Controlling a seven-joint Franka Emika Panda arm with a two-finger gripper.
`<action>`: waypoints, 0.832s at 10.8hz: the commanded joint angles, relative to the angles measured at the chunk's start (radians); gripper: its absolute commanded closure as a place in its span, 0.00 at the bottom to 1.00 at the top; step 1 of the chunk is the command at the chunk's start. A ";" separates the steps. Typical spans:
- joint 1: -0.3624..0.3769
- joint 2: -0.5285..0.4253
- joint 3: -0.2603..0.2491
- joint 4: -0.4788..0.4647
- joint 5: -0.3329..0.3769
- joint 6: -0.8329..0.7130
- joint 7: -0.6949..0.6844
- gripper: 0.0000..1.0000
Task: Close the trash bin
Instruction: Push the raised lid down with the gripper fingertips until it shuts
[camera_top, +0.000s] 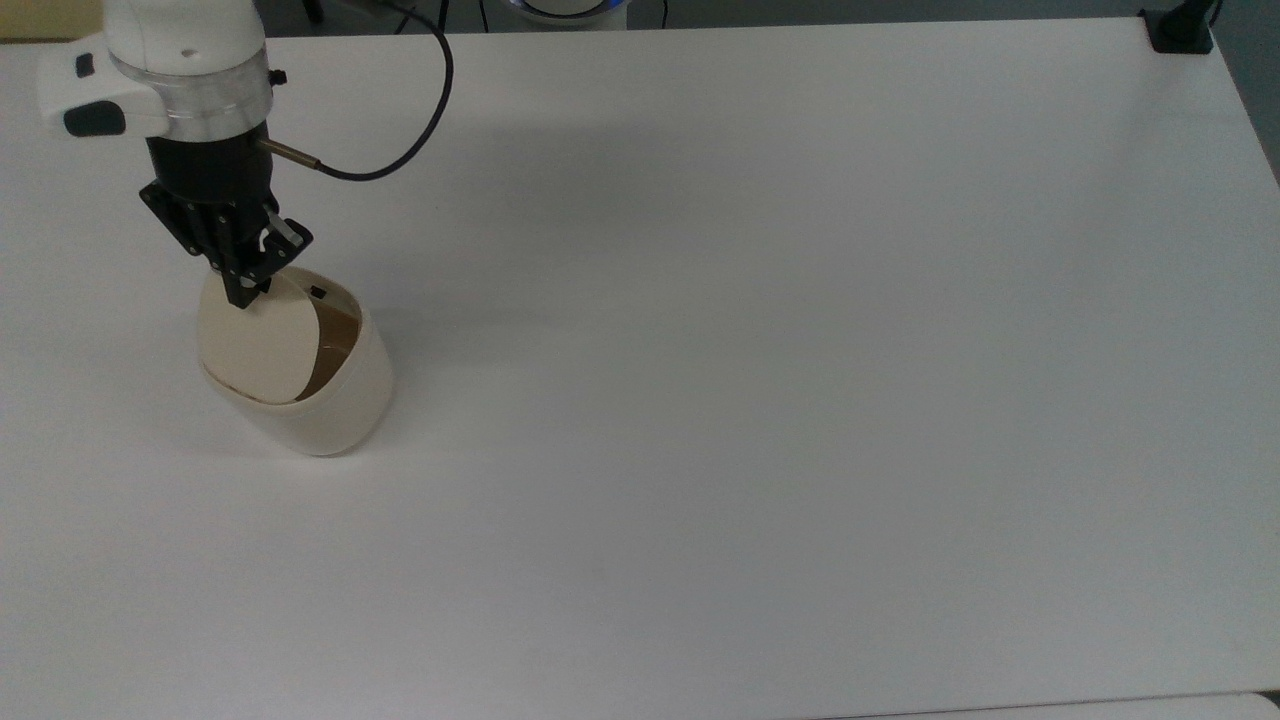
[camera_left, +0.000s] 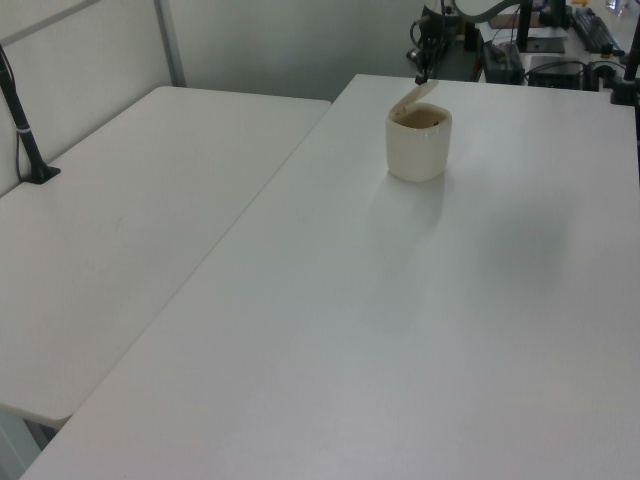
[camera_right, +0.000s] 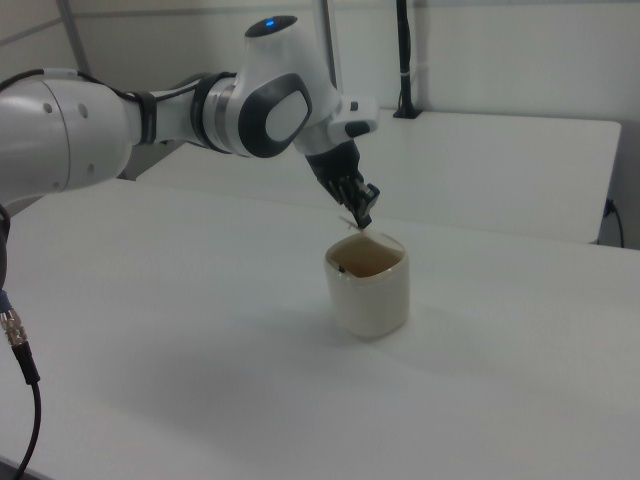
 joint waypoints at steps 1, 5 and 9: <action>0.010 0.017 0.000 -0.056 -0.017 -0.036 -0.036 0.99; 0.007 0.048 -0.001 -0.056 -0.014 -0.038 -0.038 0.99; 0.059 -0.014 0.002 -0.028 -0.006 -0.180 -0.054 0.97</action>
